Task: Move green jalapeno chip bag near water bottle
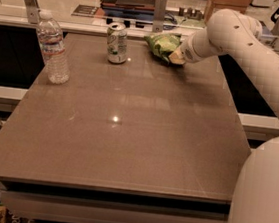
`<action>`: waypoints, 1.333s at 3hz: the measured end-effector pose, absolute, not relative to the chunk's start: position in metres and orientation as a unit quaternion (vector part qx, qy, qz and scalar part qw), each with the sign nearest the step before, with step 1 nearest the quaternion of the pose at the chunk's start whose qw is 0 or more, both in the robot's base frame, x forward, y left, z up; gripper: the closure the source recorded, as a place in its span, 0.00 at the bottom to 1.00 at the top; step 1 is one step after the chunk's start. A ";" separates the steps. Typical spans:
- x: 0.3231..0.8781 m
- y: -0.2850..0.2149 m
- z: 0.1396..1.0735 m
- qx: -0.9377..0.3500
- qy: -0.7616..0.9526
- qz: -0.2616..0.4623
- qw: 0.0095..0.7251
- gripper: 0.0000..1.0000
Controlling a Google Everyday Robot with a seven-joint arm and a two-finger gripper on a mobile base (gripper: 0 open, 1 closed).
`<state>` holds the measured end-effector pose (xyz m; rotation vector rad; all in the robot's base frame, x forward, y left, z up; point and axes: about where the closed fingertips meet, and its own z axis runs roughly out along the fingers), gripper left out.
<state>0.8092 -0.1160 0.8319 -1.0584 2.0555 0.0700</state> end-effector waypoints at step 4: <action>0.796 -0.104 0.879 -0.462 0.778 0.125 0.407 1.00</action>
Offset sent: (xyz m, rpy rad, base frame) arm 0.0028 0.0169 0.0385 0.0621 0.0493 0.1835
